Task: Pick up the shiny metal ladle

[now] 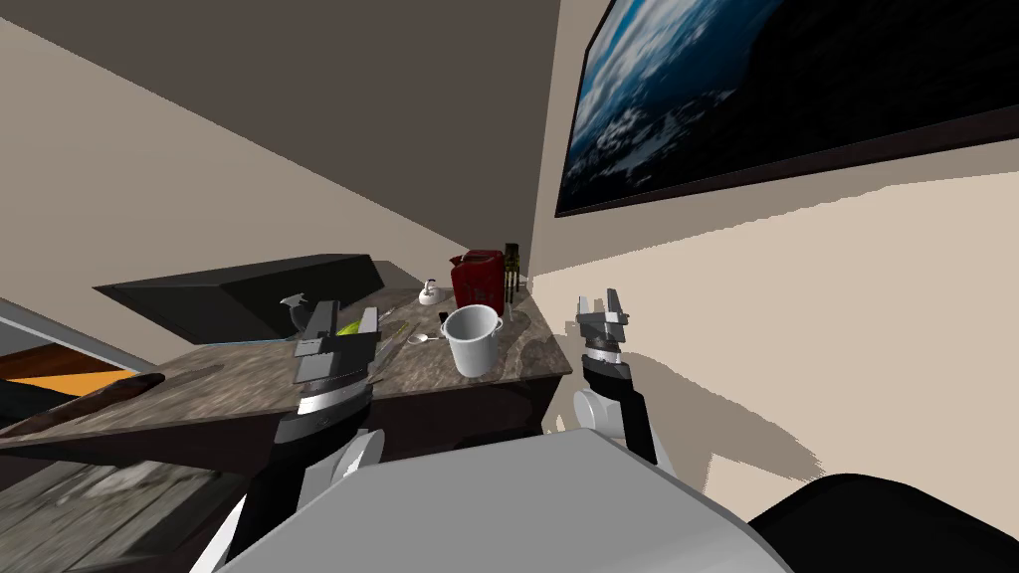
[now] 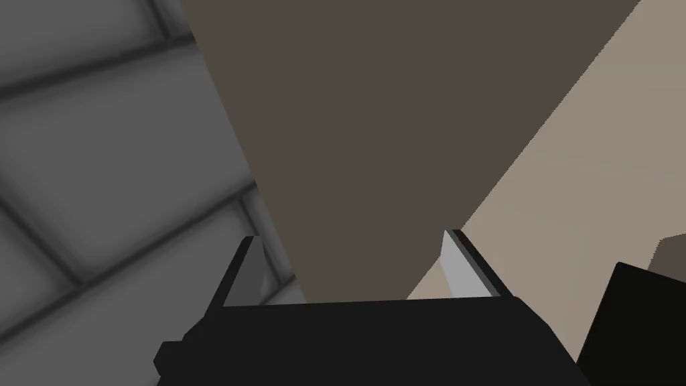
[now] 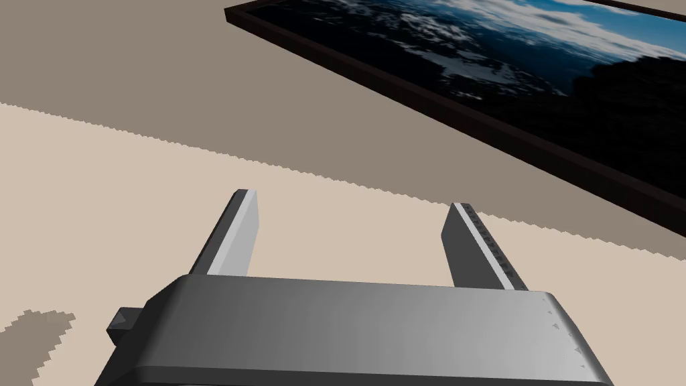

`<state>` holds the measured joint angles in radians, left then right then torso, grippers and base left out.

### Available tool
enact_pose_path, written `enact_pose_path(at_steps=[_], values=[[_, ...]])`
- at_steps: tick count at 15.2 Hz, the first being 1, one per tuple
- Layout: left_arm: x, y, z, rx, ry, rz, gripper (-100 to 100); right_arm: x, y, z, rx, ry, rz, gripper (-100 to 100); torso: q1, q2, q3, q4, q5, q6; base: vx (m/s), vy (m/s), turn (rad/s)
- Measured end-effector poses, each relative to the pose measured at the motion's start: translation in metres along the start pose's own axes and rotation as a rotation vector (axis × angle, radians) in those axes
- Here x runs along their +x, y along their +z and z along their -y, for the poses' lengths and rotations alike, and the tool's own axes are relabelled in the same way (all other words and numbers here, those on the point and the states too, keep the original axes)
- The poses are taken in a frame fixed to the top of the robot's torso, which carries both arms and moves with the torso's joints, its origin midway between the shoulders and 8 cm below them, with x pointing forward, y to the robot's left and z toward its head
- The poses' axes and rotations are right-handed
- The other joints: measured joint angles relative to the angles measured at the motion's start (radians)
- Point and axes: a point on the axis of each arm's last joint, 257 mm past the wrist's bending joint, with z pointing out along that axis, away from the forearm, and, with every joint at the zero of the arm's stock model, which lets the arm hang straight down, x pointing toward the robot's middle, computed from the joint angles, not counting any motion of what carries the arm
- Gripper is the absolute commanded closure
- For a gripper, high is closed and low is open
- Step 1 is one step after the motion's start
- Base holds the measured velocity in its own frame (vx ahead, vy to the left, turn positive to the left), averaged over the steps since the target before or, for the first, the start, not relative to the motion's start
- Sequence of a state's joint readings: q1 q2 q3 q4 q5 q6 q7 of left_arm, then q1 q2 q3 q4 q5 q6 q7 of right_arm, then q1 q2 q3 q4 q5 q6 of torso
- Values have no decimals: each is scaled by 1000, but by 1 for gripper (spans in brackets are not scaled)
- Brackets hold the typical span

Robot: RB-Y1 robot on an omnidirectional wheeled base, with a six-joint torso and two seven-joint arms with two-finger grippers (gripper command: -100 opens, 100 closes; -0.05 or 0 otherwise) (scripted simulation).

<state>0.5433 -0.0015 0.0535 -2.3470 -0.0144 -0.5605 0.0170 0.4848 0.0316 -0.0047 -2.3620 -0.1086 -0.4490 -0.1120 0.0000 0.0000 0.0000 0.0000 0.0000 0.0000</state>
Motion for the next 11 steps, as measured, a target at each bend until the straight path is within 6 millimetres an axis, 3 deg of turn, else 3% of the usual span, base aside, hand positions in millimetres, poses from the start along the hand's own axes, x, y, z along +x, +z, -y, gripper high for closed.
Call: enact_pose_path(at_steps=[5, 11], values=[[12, 4, -29, -56, 0, -70, -100, 0, 0, 0, 0, 0, 0, 0, 1, 0, 0, 0, 0, 0, -13, 1, -12], [25, 7, -82, -175, -3, -131, -100, 0, 0, 0, 0, 0, 0, 0, 0, 1, 0, 0, 0, 0, -20, 1, -11]])
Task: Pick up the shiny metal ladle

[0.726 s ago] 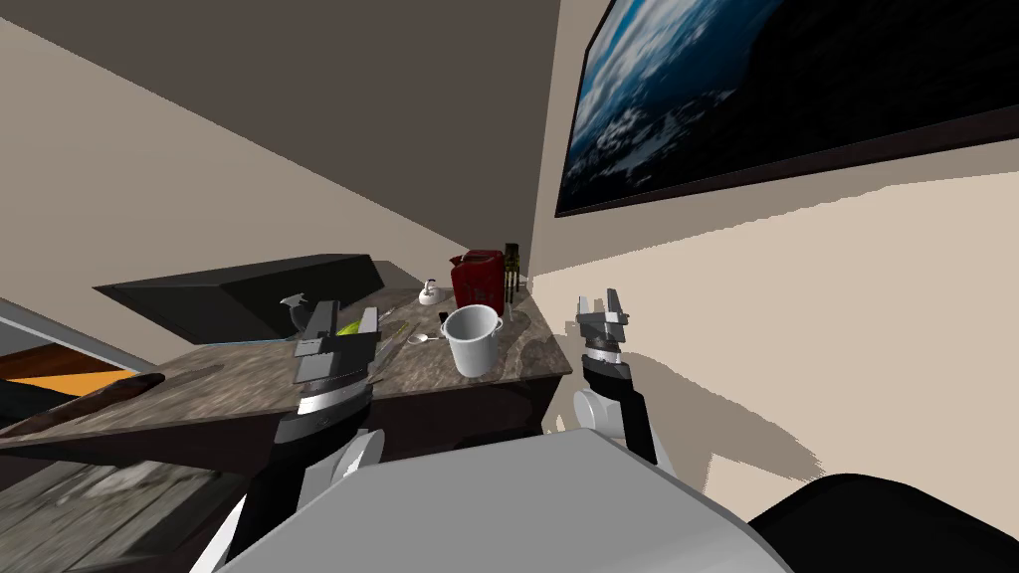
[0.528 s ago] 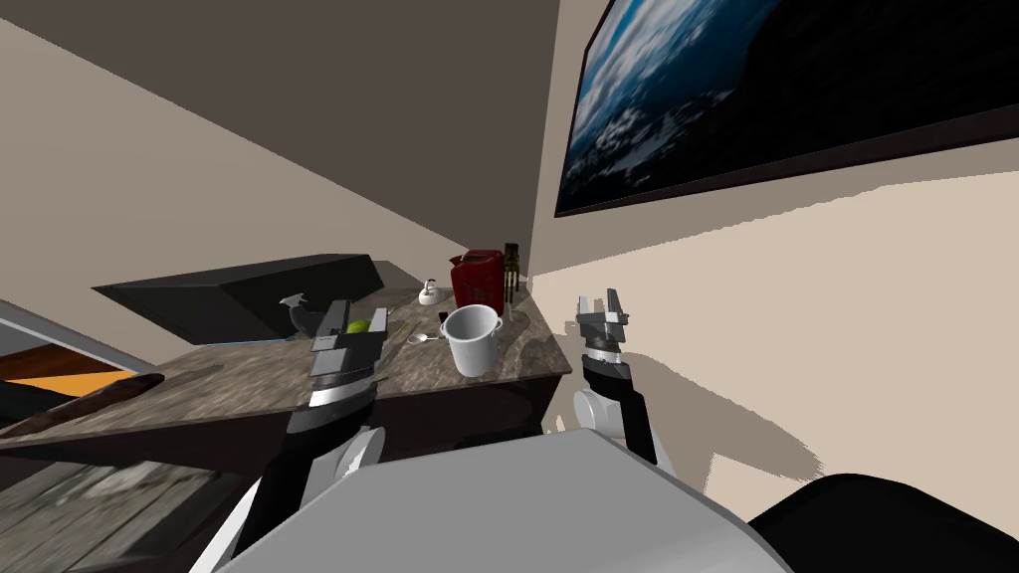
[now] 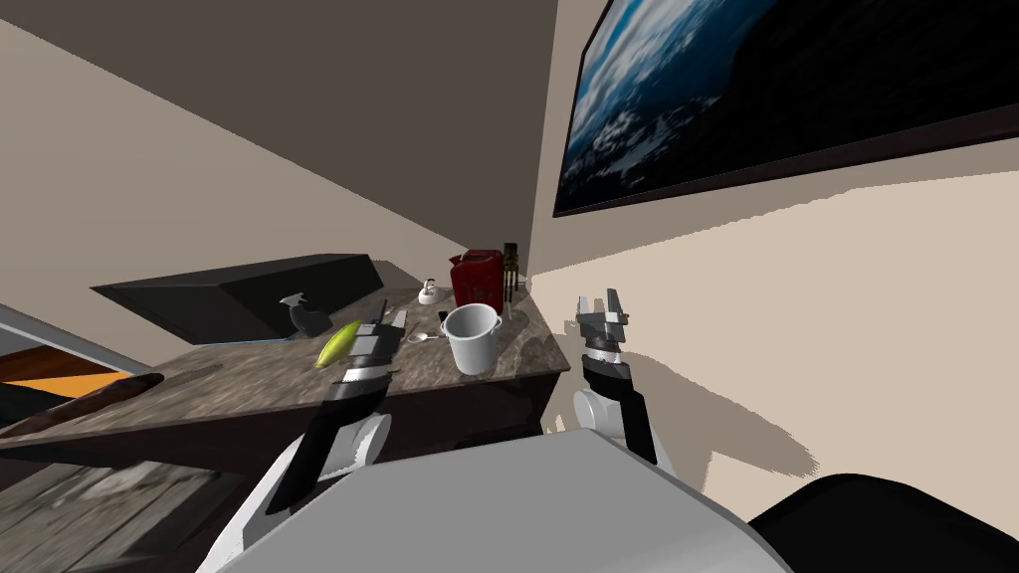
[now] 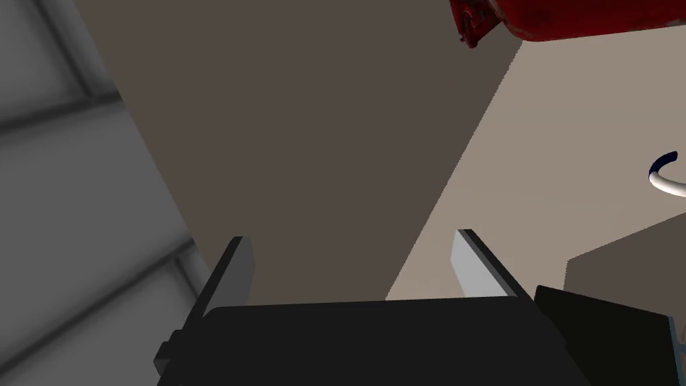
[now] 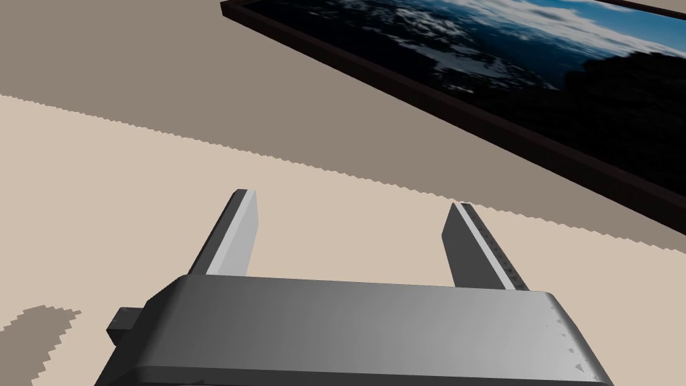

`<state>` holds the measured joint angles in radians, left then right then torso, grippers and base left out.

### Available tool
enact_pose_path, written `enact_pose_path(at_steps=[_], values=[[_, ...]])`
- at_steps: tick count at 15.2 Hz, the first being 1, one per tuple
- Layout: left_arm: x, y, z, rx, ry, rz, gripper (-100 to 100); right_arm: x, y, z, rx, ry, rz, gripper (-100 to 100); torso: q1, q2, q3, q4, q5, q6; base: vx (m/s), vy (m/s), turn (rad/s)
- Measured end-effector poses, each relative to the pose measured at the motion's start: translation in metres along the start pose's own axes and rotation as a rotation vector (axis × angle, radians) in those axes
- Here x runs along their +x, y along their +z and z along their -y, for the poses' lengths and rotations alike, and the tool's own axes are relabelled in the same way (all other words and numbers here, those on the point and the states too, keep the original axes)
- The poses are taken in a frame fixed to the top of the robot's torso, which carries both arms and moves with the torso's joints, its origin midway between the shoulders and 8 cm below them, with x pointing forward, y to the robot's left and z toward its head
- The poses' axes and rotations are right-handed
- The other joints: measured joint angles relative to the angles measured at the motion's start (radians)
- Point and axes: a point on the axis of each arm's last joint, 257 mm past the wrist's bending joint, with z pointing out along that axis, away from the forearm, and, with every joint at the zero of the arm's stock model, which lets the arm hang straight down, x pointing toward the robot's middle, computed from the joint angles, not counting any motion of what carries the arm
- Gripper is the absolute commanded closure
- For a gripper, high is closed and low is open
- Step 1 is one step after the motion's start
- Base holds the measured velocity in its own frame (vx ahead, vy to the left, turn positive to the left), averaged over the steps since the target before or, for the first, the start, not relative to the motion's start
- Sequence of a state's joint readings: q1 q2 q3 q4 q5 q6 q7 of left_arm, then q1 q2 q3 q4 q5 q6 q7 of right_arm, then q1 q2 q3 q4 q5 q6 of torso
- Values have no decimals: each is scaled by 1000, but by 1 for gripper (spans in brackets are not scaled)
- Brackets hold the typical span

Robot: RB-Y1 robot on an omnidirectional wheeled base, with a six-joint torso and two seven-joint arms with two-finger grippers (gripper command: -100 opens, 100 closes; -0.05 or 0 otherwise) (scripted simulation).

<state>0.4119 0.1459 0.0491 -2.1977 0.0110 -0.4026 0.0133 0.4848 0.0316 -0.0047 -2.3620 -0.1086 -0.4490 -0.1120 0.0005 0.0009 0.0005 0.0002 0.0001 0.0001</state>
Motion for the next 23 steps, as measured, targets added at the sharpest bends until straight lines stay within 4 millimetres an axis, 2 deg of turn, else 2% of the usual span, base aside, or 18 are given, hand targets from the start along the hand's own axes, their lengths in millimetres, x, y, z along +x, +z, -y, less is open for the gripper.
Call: enact_pose_path(at_steps=[3, 9, 23], values=[[6, 9, -27, -60, -4, -23, -100, 0, 0, 0, 0, 0, 0, 0, 0, 0, 0, 0, 0, 0, -24, 3, -14], [6, 23, -83, -183, -7, -50, -100, 0, 0, 0, 0, 0, 0, 0, 0, 0, 0, 0, 0, 0, -21, 2, -10], [15, 43, -193, -468, -7, -83, -100, 0, 0, 0, 0, 0, 0, 0, 0, 0, 0, 0, 0, 0, -21, 4, -11]])
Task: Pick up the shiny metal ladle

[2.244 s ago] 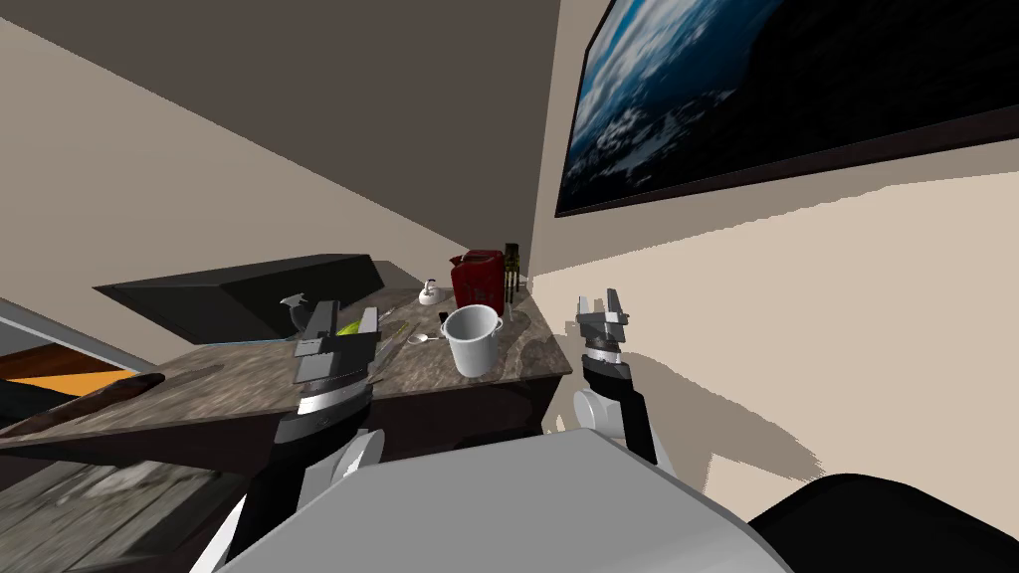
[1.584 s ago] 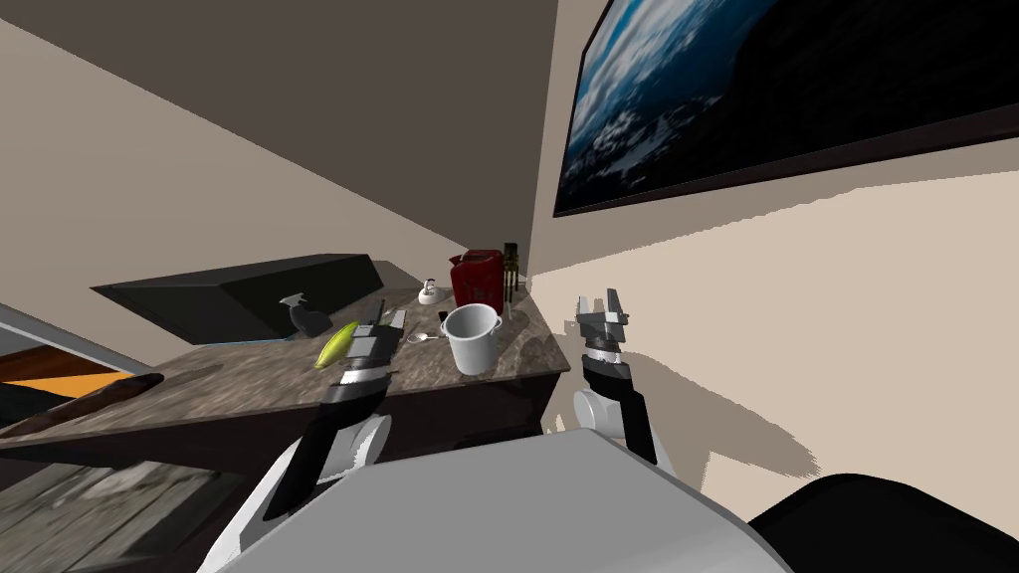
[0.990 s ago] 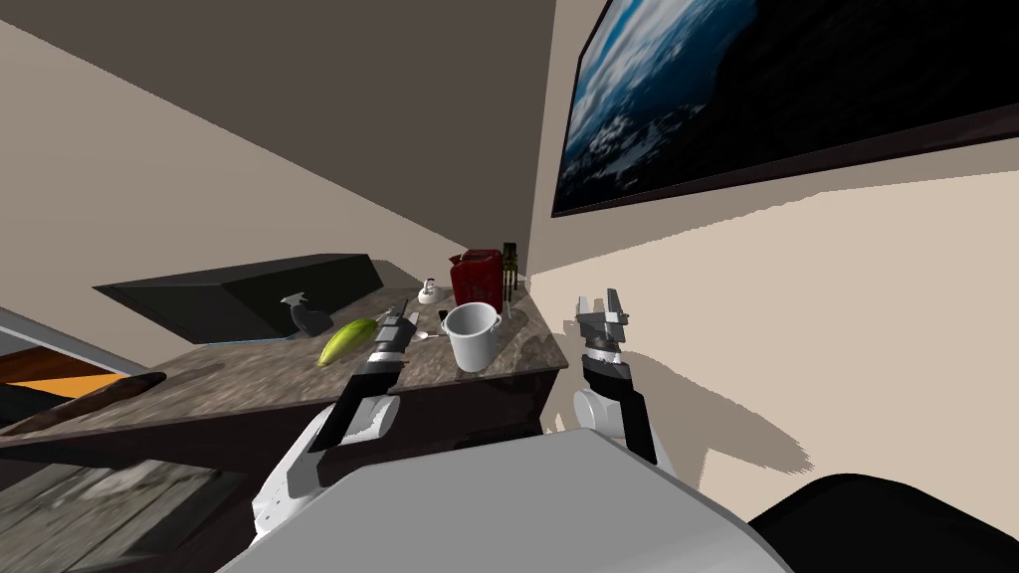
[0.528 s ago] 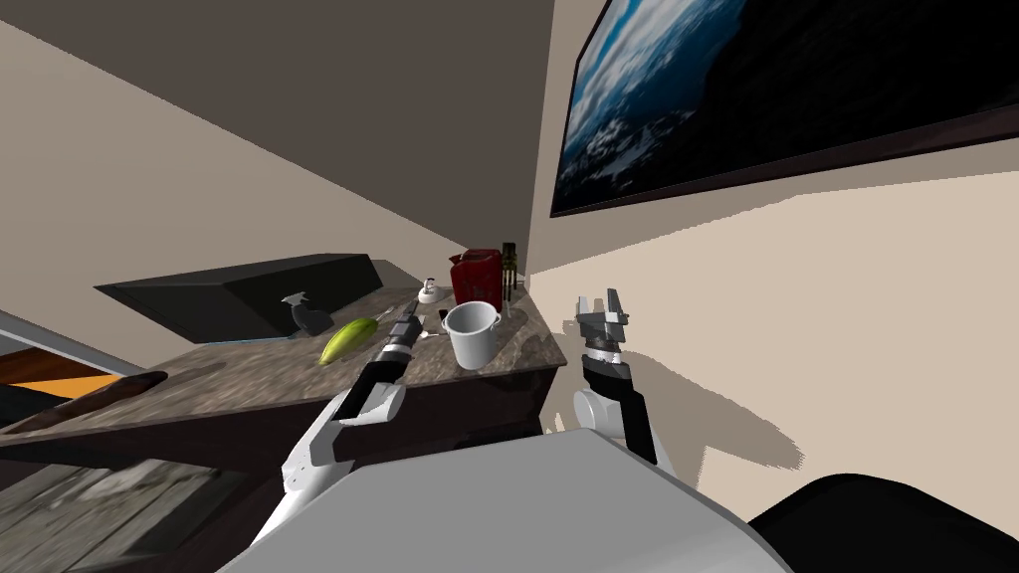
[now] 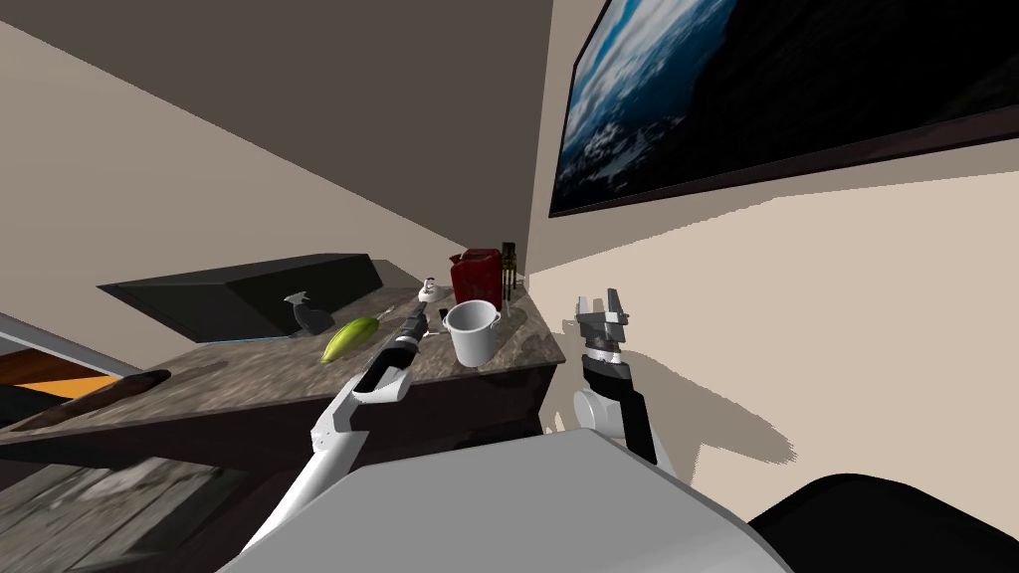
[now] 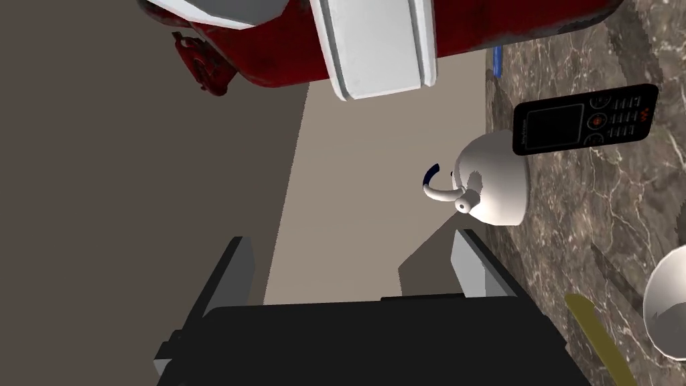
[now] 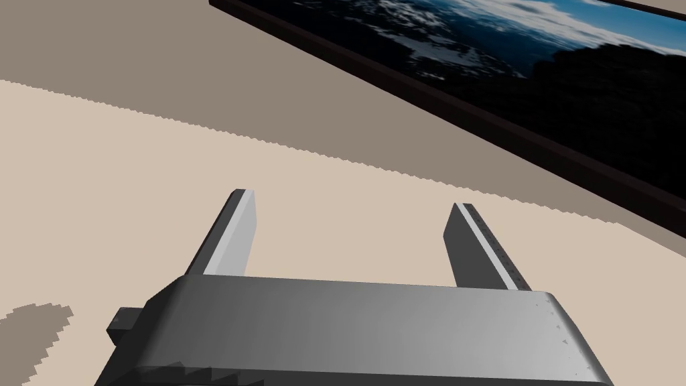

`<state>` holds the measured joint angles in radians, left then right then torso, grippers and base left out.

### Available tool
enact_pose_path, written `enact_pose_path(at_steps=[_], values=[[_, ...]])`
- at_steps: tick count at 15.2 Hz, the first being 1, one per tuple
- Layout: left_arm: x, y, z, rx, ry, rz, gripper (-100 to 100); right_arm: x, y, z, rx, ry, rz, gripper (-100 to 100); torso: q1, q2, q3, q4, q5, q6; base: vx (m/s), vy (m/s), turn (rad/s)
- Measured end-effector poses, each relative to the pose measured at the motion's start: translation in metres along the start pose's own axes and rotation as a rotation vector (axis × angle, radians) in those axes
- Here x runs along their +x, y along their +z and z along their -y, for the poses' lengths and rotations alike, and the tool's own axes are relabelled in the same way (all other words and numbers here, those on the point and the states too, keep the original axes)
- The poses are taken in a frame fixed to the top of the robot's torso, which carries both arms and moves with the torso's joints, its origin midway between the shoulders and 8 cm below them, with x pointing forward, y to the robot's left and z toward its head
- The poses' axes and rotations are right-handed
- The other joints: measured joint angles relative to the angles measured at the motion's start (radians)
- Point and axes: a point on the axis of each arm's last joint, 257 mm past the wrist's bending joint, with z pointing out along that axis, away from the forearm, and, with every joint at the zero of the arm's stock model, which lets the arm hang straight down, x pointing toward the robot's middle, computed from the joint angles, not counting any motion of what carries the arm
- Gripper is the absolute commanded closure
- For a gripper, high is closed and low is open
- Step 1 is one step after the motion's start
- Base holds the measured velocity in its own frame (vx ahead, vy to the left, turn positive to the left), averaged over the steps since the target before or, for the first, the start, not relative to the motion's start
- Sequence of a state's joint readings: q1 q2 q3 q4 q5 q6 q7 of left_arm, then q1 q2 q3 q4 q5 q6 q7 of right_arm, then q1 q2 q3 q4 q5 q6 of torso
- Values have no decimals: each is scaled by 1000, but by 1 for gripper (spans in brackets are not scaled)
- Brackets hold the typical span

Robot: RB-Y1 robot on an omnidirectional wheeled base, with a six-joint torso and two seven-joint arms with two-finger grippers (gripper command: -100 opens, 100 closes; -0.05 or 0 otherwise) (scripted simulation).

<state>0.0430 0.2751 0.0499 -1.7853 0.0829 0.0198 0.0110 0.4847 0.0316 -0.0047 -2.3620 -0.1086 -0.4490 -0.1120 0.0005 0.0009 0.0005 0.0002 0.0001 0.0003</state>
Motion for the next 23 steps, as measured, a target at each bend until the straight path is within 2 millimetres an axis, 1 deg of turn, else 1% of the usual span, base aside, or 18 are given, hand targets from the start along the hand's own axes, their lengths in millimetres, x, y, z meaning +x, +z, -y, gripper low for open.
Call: enact_pose_path(at_steps=[3, 6, 8, 13, 18, 20, 23], values=[[-4, 11, -20, -66, -1, -3, -100, 0, 0, 0, 0, 0, 0, 0, 0, 0, 0, 0, 0, 0, -22, 8, -10], [-3, 25, -37, -130, -3, -6, -100, 0, 0, 0, 0, 0, 0, 0, 0, 0, 0, 0, 0, 0, -19, 7, -12], [-4, 30, -51, -178, -4, -7, -100, 0, 0, 0, 0, 0, 0, 0, 0, 0, 0, 0, 0, 0, -19, 6, -8], [-5, 48, -76, -283, -9, -9, -100, 0, 0, 0, 0, 0, 0, 0, 0, 0, 0, 0, 0, 0, -19, 9, -11], [-8, 57, -104, -386, -14, -8, -100, 0, 0, 0, 0, 0, 0, 0, 0, 0, 0, 0, 0, 0, -13, 8, -9], [-9, 66, -112, -427, -18, -7, -100, 0, 0, 0, 0, 0, 0, 0, 0, 0, 0, 0, 0, 0, -15, 11, -12], [-9, 69, -122, -480, -21, -6, -100, 0, 0, 0, 0, 0, 0, 0, 0, -1, 0, 0, 0, 0, -10, 10, -8]])
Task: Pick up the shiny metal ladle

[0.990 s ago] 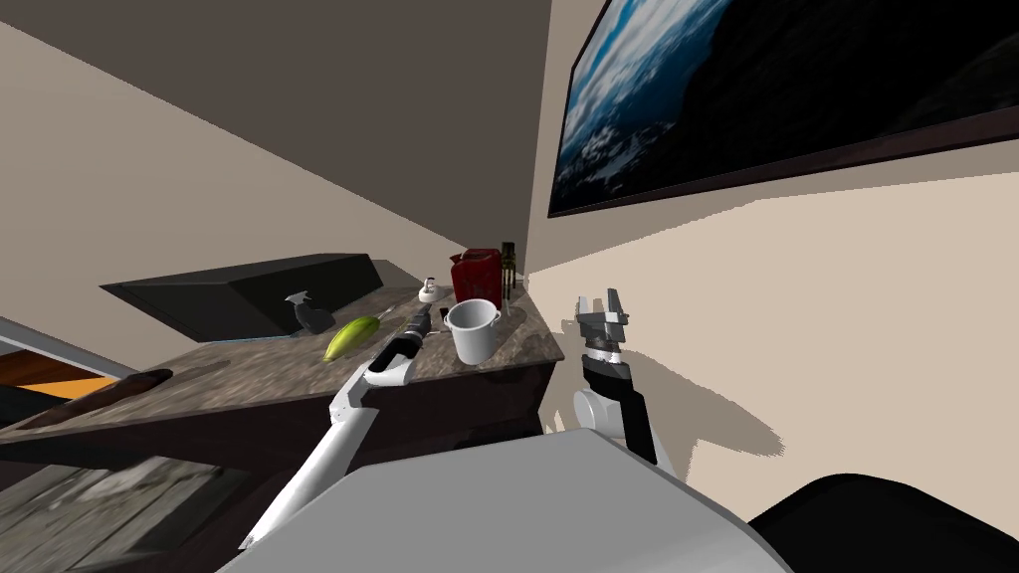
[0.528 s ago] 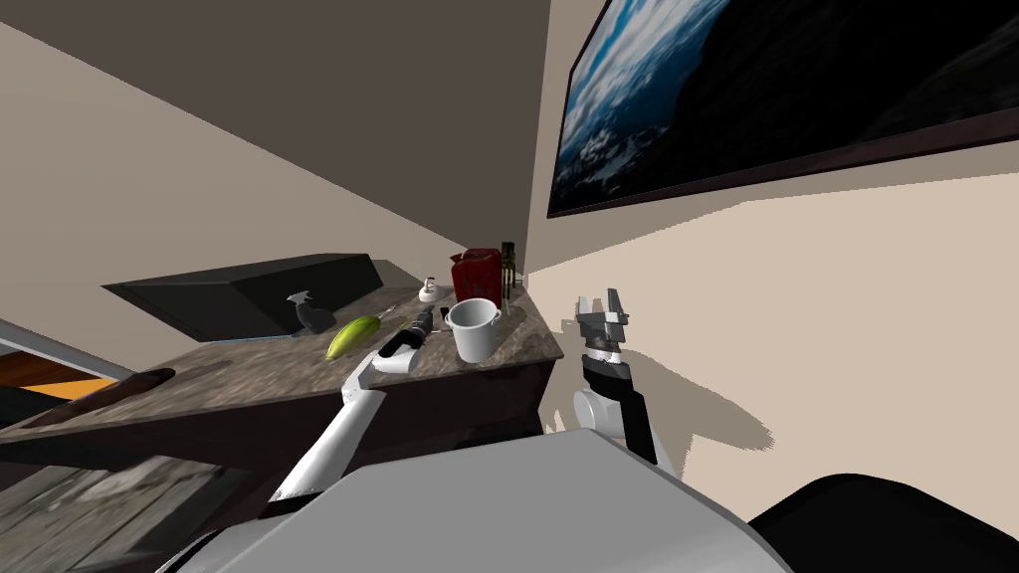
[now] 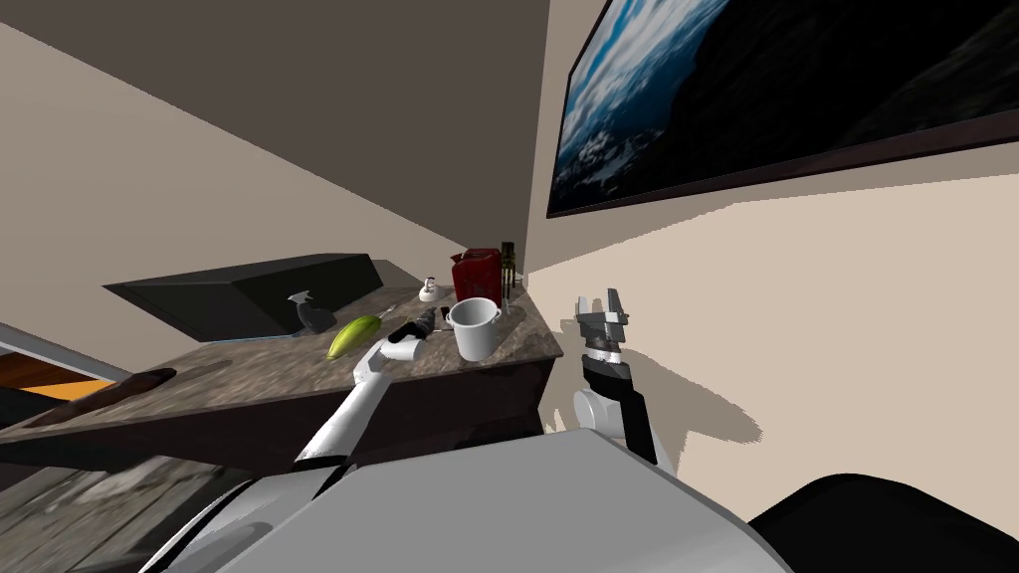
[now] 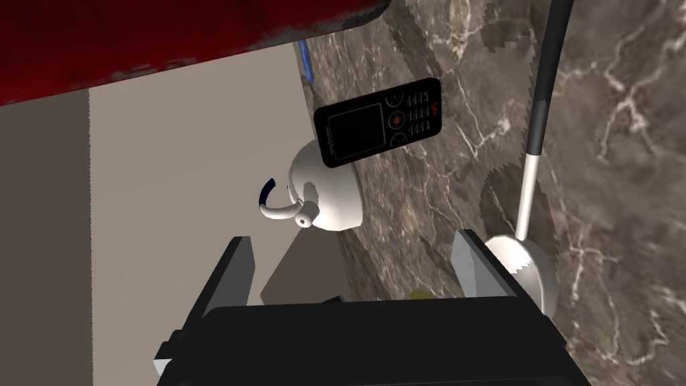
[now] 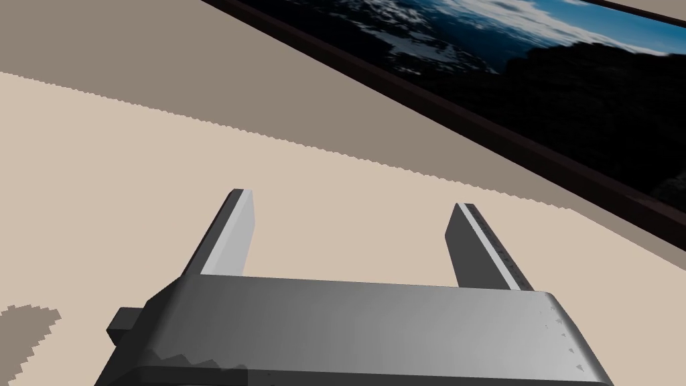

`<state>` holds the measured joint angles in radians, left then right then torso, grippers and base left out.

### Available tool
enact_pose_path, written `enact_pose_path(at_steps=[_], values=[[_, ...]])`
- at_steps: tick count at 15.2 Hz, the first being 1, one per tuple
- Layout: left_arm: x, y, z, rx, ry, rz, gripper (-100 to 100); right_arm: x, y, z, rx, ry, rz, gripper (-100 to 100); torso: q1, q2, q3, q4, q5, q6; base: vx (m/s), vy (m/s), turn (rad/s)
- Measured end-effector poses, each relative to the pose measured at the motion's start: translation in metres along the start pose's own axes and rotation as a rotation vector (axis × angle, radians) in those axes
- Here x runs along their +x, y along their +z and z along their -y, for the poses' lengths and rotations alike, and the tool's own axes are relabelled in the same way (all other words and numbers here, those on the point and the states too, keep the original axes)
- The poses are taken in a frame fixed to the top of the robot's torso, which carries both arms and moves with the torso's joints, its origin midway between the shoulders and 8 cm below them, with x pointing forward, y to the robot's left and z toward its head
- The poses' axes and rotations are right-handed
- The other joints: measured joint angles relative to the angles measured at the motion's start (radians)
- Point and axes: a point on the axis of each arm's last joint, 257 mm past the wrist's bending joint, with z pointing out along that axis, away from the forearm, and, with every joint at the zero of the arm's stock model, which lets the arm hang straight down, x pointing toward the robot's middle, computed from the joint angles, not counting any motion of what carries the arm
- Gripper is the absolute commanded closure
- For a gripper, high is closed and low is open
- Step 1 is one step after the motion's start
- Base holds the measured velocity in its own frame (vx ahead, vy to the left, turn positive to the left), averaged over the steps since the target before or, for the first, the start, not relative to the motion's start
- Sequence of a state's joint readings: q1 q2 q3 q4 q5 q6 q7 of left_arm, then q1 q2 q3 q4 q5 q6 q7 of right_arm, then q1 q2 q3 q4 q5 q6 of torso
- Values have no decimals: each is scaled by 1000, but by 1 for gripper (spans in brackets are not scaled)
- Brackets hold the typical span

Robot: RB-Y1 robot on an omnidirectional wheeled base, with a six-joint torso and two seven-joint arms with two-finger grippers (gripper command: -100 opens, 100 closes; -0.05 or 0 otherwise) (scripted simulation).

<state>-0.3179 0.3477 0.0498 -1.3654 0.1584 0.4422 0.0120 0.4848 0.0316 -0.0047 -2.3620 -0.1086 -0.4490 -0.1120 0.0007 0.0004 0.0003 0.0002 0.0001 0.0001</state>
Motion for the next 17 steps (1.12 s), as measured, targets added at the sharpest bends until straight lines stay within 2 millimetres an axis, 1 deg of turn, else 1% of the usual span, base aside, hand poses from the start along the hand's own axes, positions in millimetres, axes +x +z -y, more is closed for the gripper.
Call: enact_pose_path(at_steps=[5, 7, 12, 17], values=[[-1, 16, -16, -108, -10, 1, -100, 0, 0, 0, 0, 0, 0, 0, 0, 0, 0, 0, 0, 0, -11, 12, -12], [-3, 22, -18, -150, -16, 1, -100, 0, 0, 0, 0, 0, 0, 0, 0, 0, 0, 0, 0, 0, -8, 13, -13], [-2, 30, -30, -260, -29, 0, -100, 0, 0, 0, 0, 0, 0, 0, 0, -1, 0, 0, 0, 0, -3, 15, -15], [-2, 34, -44, -371, -44, -2, -100, 0, 0, 0, 0, 0, 0, 0, 0, -1, -1, 0, 0, 0, 3, 14, -12]])
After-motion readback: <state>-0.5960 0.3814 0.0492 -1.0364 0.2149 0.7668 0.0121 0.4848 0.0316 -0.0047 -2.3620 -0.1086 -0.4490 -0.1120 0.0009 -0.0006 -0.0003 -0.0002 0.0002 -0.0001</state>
